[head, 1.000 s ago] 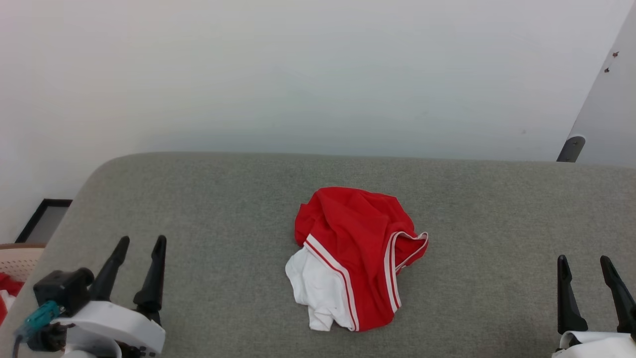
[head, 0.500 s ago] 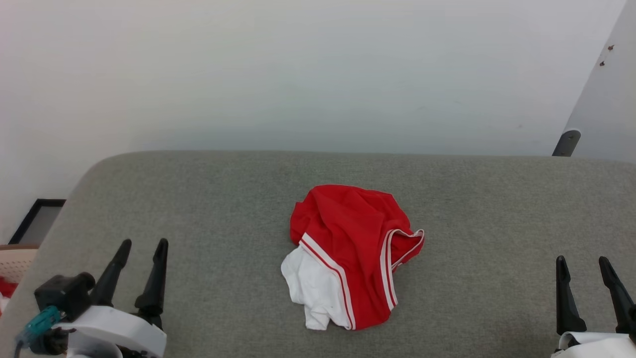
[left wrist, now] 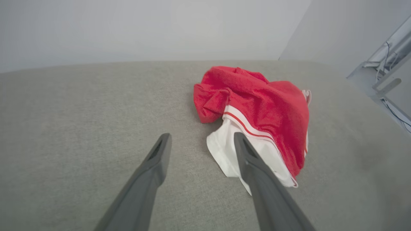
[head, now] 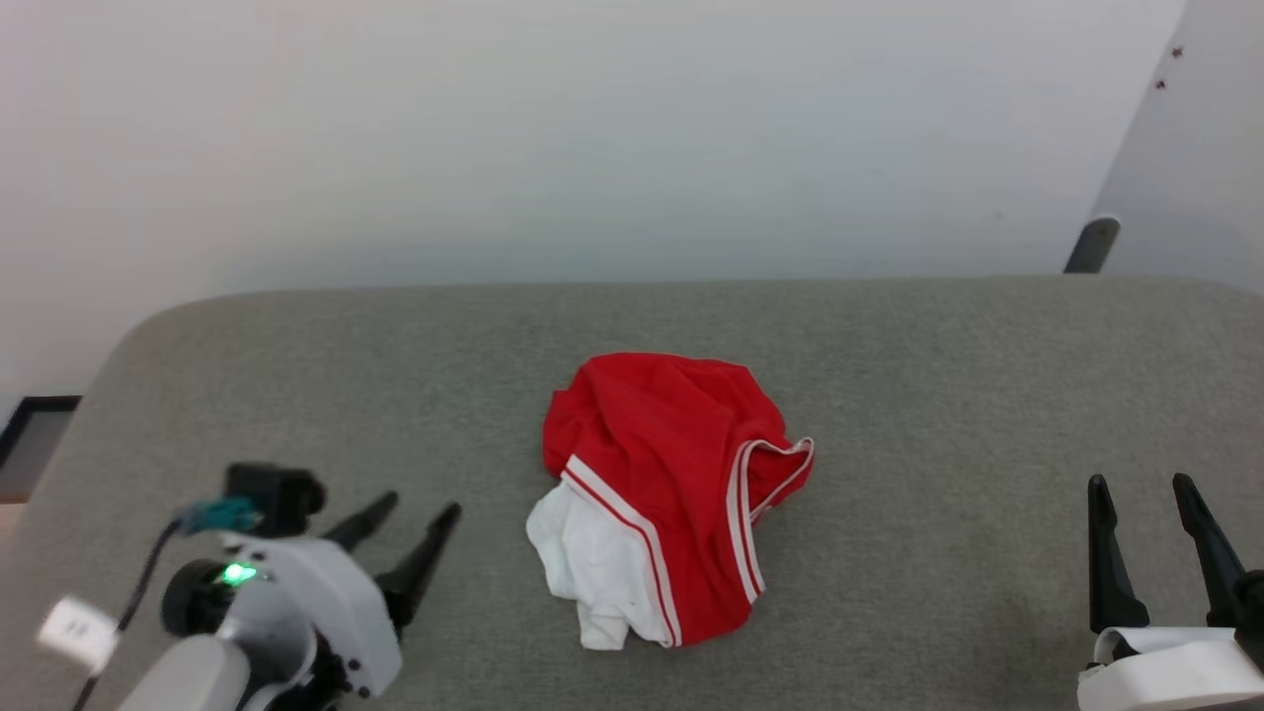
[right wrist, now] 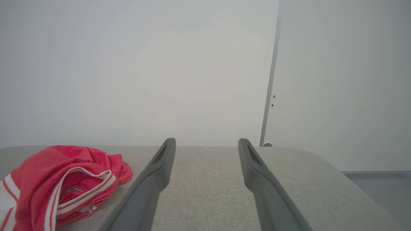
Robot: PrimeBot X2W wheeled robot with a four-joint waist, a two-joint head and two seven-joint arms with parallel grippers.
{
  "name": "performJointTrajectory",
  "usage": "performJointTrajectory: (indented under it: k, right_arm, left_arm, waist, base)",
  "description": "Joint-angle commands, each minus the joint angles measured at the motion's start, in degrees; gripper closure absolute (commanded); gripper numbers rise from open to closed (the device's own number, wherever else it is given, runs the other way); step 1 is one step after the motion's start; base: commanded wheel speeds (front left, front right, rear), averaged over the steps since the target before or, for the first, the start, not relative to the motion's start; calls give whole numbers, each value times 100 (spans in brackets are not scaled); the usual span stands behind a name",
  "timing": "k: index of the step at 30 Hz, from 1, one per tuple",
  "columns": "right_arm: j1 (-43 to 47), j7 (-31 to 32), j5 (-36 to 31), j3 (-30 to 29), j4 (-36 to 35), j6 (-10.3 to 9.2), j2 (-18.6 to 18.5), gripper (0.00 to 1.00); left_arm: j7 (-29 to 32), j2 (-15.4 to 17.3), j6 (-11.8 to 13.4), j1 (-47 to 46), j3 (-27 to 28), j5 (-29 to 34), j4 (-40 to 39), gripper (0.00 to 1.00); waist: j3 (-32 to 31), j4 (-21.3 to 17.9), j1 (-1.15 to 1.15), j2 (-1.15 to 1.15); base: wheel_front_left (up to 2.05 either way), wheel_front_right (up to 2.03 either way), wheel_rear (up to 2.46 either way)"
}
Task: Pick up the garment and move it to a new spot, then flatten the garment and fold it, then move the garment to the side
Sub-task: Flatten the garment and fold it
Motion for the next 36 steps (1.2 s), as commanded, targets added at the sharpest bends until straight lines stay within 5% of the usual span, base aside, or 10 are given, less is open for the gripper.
performJointTrajectory:
  k: [1, 8, 14, 32, 33, 34, 35, 36]
  right_arm:
    - [-64, -21, -20, 21, -16, 0, 46, 0]
    - [-299, -26, -43, 211, 68, 0, 109, 0]
    - [-532, -29, -25, 322, 115, 0, 148, 0]
    - [-735, -31, 56, 303, 79, 0, 225, 0]
    - [-752, -31, 47, 297, 84, 0, 229, 0]
    - [-768, -31, 31, 295, 86, 0, 232, 0]
    - [-781, -31, 18, 294, 88, 0, 236, 0]
    - [-788, -31, 9, 289, 92, 0, 240, 0]
  left_arm:
    - [469, 16, -50, -212, -137, -129, 51, 0]
    - [2231, -58, 71, -1031, -494, -597, 496, 0]
    - [3138, -100, 197, -1571, -779, -582, 969, 0]
    - [3254, -409, -107, -2252, -1187, -431, 2580, 0]
    - [3238, -450, -122, -2276, -1198, -447, 2661, 31]
    - [3251, -476, -143, -2296, -1217, -473, 2735, 75]
    - [3250, -479, -153, -2321, -1245, -470, 2810, 100]
    - [3273, -486, -163, -2335, -1273, -481, 2868, 100]
  waist:
    - [126, -149, 0, 0]
    - [331, -508, 0, 0]
    - [565, -821, 0, 0]
    - [1004, -1216, 0, 0]
    - [1015, -1210, 0, 0]
    - [1023, -1203, 0, 0]
    - [1028, -1195, 0, 0]
    - [1028, -1184, 0, 0]
  base:
    - [0, 0, 0]
    - [0, 0, 0]
    - [0, 0, 0]
    - [0, 0, 0]
    - [0, 0, 0]
    - [0, 0, 0]
    - [0, 0, 0]
    - [0, 0, 0]
